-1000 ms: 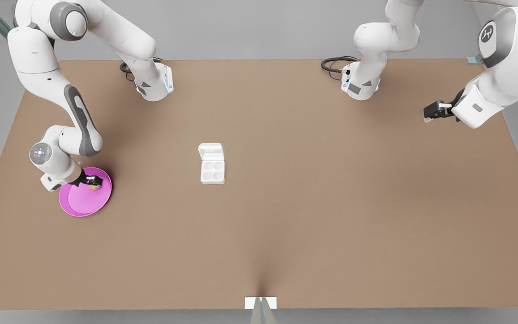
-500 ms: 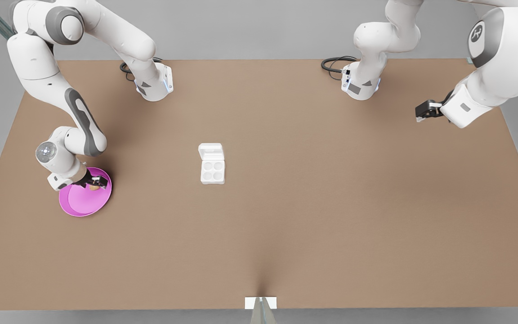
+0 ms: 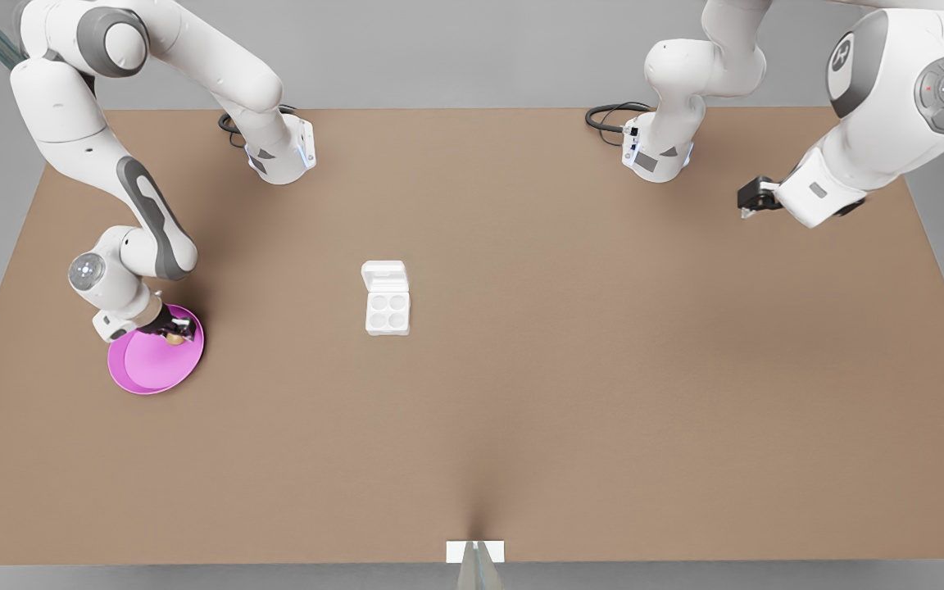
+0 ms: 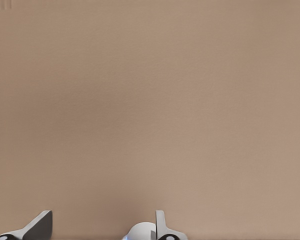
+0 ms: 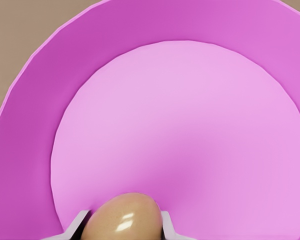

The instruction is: Pack egg into the box and close the box lid

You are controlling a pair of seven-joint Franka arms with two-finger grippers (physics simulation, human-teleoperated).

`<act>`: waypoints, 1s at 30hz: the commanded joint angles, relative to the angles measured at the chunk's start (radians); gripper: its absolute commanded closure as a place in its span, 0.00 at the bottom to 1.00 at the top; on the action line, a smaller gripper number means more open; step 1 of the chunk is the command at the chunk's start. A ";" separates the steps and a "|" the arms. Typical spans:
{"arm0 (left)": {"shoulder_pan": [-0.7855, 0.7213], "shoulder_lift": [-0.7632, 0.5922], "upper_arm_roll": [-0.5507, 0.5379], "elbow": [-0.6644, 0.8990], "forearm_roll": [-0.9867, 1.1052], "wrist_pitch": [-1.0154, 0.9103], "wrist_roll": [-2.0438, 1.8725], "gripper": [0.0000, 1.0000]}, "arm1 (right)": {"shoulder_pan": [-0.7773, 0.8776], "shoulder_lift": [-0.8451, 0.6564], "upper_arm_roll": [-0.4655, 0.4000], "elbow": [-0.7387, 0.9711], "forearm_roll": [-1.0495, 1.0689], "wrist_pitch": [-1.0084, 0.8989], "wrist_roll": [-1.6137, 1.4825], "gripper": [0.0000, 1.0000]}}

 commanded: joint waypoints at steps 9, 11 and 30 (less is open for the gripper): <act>0.035 -0.006 -0.012 0.003 0.003 -0.034 -0.005 0.00 | 0.014 -0.082 0.056 0.034 0.002 -0.136 0.039 0.60; 0.035 -0.003 -0.013 0.004 0.014 -0.031 -0.005 0.00 | 0.064 -0.084 0.088 0.073 0.030 -0.198 0.085 0.59; 0.032 0.000 -0.020 -0.002 0.018 -0.024 -0.007 0.00 | 1.392 -0.105 -0.504 0.228 0.617 -0.399 0.564 0.58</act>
